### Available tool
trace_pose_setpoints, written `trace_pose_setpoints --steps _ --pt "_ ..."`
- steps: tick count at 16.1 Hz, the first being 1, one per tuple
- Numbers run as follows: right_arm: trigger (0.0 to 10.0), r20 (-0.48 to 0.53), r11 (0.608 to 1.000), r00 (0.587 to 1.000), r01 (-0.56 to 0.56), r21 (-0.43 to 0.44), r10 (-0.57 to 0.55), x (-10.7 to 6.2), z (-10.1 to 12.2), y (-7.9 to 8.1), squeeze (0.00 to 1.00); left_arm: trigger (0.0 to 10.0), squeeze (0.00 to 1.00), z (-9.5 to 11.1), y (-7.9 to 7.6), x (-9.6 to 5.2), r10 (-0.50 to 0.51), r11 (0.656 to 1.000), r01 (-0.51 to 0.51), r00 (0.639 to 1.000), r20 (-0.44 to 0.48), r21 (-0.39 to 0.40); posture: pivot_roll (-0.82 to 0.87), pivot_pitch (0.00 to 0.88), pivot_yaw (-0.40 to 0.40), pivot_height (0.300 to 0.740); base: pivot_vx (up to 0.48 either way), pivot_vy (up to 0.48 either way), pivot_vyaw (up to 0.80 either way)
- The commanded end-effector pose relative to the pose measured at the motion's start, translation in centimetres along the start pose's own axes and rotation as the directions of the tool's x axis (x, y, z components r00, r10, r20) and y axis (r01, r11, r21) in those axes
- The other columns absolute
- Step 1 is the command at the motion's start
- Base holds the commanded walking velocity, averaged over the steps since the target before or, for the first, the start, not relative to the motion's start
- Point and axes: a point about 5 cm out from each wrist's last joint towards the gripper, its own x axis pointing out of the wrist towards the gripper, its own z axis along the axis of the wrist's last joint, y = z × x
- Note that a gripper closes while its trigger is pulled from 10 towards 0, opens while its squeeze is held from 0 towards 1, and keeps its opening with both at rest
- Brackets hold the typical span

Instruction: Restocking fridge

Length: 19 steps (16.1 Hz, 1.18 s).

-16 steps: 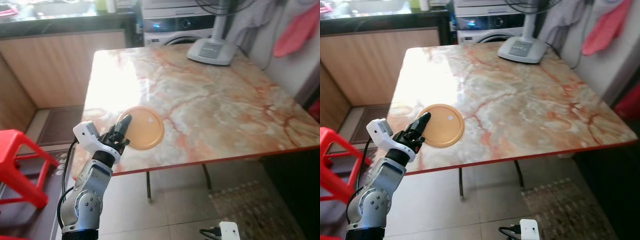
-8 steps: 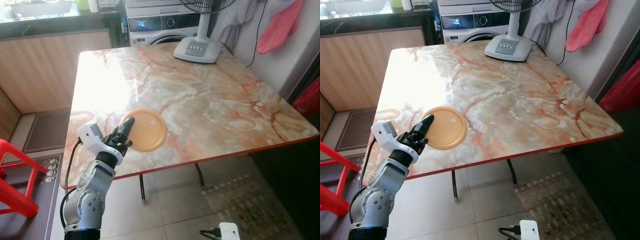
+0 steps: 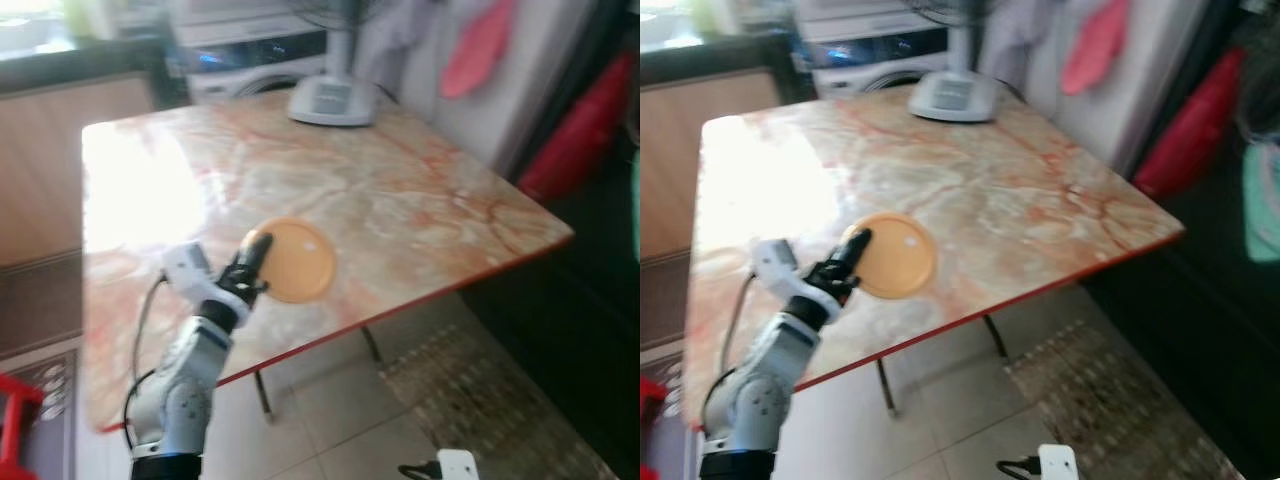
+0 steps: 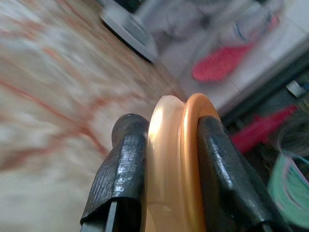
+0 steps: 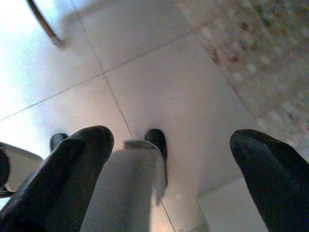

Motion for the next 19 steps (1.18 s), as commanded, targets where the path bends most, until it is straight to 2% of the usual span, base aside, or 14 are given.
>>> trace_pose_setpoints --steps 1,6,8,19 --pt "10.0 -0.008 1.0 1.0 -0.005 0.004 0.005 0.01 -0.13 0.21 0.0 10.0 0.0 0.37 0.07 0.1 -0.003 1.0 0.003 1.0 0.014 0.005 0.03 0.0 0.029 0.74 0.0 0.0 -0.79" --pt "10.0 -0.004 1.0 1.0 -0.012 -0.006 0.012 0.06 0.11 0.27 0.0 10.0 0.0 0.24 0.11 0.3 0.003 1.0 -0.003 1.0 0.008 -0.002 0.04 0.0 0.028 0.74 0.0 0.0 -0.79" --pt "10.0 -0.004 1.0 1.0 -0.012 -0.006 0.012 0.07 0.15 0.29 0.0 10.0 0.0 0.25 0.28 0.28 0.011 1.0 -0.011 1.0 0.003 0.008 0.04 0.0 0.028 0.74 0.0 0.324 -0.79" --pt "10.0 -0.007 1.0 1.0 -0.012 -0.006 0.012 0.07 0.11 0.33 0.0 10.0 0.0 0.06 0.42 0.22 0.017 0.999 -0.016 1.0 -0.015 0.036 0.04 0.0 0.031 0.74 0.0 0.0 -0.79"
